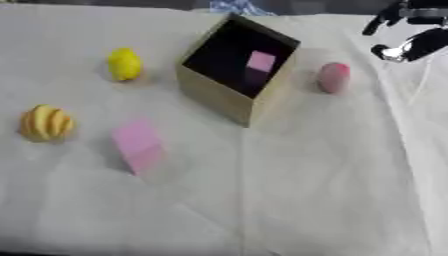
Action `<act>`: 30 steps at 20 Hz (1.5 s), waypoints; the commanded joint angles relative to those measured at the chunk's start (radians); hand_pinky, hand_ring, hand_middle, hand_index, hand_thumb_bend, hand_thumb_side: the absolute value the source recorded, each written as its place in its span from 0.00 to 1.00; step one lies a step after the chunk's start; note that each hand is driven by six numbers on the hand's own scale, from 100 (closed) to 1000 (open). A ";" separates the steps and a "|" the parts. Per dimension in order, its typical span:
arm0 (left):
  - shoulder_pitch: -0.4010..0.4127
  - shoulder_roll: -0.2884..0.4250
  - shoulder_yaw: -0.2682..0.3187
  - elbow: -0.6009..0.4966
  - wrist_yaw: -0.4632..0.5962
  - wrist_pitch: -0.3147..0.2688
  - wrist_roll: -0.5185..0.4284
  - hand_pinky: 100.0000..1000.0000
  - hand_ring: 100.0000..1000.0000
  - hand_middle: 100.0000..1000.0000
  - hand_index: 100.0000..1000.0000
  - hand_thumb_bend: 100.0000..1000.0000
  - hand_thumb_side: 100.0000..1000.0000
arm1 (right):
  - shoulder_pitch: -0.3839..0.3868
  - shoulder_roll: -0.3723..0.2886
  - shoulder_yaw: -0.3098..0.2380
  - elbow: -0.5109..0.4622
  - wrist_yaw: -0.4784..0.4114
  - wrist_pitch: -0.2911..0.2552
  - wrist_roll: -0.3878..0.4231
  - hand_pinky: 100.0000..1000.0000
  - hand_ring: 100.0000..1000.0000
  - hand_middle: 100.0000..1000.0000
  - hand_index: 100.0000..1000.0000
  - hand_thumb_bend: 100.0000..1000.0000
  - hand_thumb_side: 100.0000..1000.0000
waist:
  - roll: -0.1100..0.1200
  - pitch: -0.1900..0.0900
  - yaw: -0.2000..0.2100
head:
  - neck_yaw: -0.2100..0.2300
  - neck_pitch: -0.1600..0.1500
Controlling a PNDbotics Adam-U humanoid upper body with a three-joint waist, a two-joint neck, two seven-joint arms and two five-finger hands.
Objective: Pick up objects on the table and place them in the box.
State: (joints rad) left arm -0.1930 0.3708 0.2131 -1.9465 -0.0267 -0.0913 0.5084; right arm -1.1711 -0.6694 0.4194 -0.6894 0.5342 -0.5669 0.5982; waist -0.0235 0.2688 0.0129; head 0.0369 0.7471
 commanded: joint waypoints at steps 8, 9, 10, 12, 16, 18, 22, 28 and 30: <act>-0.011 0.029 -0.003 -0.009 0.004 -0.003 -0.006 0.70 0.67 0.62 0.78 0.34 0.60 | -0.001 0.003 0.042 -0.073 -0.051 0.072 -0.006 0.87 0.95 0.74 0.84 0.24 0.35 | 0.008 -0.016 0.005 | -0.006 -0.012; -0.011 0.028 -0.004 -0.009 0.005 -0.003 -0.007 0.70 0.67 0.62 0.78 0.34 0.60 | 0.004 0.006 0.051 -0.084 -0.062 0.089 0.000 0.87 0.95 0.74 0.84 0.25 0.34 | 0.008 -0.015 0.007 | -0.007 -0.013; -0.012 0.027 -0.004 -0.009 0.005 -0.003 -0.007 0.70 0.67 0.62 0.78 0.34 0.60 | 0.009 0.006 0.061 -0.099 -0.075 0.104 0.006 0.87 0.95 0.74 0.85 0.26 0.32 | 0.008 -0.015 0.008 | -0.007 -0.013; -0.014 0.027 -0.005 -0.009 0.006 -0.003 -0.008 0.70 0.67 0.62 0.78 0.34 0.60 | 0.020 0.003 0.079 -0.139 -0.102 0.138 0.013 0.87 0.95 0.73 0.84 0.26 0.29 | 0.009 -0.014 0.011 | -0.007 -0.014; -0.017 0.025 -0.007 -0.011 0.008 -0.004 -0.011 0.70 0.67 0.62 0.77 0.34 0.60 | 0.032 0.004 0.111 -0.207 -0.147 0.214 0.017 0.87 0.95 0.73 0.83 0.25 0.30 | 0.008 -0.012 0.015 | -0.009 -0.015; -0.017 0.025 -0.007 -0.011 0.008 -0.004 -0.011 0.70 0.67 0.62 0.77 0.34 0.60 | 0.036 0.005 0.122 -0.228 -0.164 0.242 0.021 0.87 0.95 0.72 0.83 0.25 0.30 | 0.008 -0.011 0.017 | -0.009 -0.016; -0.020 0.023 -0.008 -0.012 0.010 -0.004 -0.012 0.70 0.67 0.62 0.77 0.34 0.60 | 0.037 0.016 0.134 -0.236 -0.153 0.279 0.021 0.87 0.95 0.72 0.83 0.27 0.29 | 0.008 -0.008 0.020 | -0.010 -0.016; -0.023 0.020 -0.008 -0.011 0.013 -0.005 -0.013 0.70 0.67 0.62 0.77 0.33 0.60 | 0.032 0.053 0.117 -0.162 -0.056 0.269 -0.015 0.86 0.94 0.72 0.84 0.32 0.27 | 0.016 -0.003 0.030 | -0.013 -0.019; -0.022 0.021 -0.006 -0.010 0.014 -0.005 -0.011 0.70 0.67 0.62 0.77 0.33 0.60 | 0.033 0.057 0.104 -0.144 -0.027 0.254 -0.033 0.86 0.94 0.72 0.84 0.32 0.26 | 0.017 -0.002 0.031 | -0.012 -0.020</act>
State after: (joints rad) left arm -0.2041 0.3701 0.2013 -1.9417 -0.0162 -0.0931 0.4990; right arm -1.1169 -0.5968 0.5414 -0.8402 0.4856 -0.3068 0.5784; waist -0.0076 0.2848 0.0429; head 0.0249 0.7378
